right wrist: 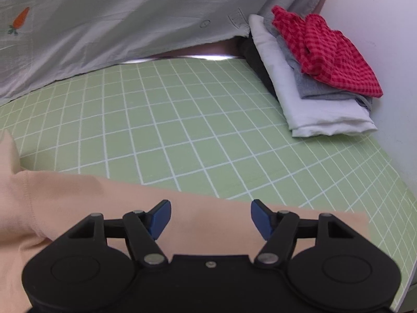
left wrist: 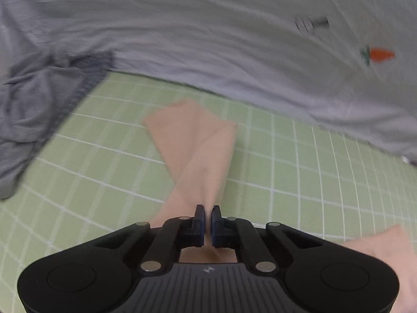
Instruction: Fold clothes
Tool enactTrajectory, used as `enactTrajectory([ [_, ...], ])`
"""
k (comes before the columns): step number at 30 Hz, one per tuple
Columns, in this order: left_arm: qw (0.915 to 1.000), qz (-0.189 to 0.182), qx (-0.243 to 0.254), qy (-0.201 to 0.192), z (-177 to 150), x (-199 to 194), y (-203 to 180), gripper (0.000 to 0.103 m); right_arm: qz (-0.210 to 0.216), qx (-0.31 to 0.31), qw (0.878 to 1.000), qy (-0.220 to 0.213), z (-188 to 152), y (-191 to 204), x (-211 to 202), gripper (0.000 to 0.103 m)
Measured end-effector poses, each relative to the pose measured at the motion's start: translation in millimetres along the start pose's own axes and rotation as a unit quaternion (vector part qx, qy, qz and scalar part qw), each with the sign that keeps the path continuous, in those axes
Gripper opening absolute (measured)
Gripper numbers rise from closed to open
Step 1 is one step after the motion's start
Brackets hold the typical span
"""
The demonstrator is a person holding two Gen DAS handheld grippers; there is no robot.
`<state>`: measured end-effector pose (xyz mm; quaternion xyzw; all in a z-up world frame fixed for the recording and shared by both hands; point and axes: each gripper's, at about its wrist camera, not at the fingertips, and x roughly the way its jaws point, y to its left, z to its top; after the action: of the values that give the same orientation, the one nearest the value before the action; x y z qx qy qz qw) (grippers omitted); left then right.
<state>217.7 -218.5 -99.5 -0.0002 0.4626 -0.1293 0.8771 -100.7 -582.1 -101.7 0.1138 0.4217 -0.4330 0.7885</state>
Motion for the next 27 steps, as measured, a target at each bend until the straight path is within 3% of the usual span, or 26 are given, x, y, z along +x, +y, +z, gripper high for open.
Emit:
enactTrajectory([
  [6,0.9897,0.066,-0.096,-0.083,-34,-94,81,0.005,0.023,-0.008,1.000,-0.017,-4,5,-17,0.069],
  [8,0.9836,0.097,-0.135,-0.070,-61,-107,111,0.006,0.030,-0.012,0.999,-0.017,-8,7,-20,0.069],
  [12,0.9707,0.124,-0.205,0.012,-118,-104,154,0.007,0.048,-0.027,0.998,-0.015,-12,18,-23,0.069],
  [16,0.9694,0.129,-0.205,0.038,-145,-107,148,0.018,0.064,-0.045,0.996,-0.031,-2,30,-25,0.069],
  [18,0.9714,0.118,-0.205,0.026,-140,-111,139,0.032,0.071,-0.055,0.995,-0.039,3,36,-25,0.069],
  [20,0.9759,0.105,-0.191,0.005,-128,-113,125,0.054,0.080,-0.061,0.994,-0.048,14,43,-21,0.069],
  [22,0.9824,0.099,-0.158,-0.015,-111,-112,109,0.064,0.093,-0.069,0.992,-0.052,25,50,-14,0.069],
  [27,0.9920,0.077,-0.097,-0.020,-72,-88,77,0.069,0.134,-0.083,0.987,-0.027,40,77,16,0.069],
])
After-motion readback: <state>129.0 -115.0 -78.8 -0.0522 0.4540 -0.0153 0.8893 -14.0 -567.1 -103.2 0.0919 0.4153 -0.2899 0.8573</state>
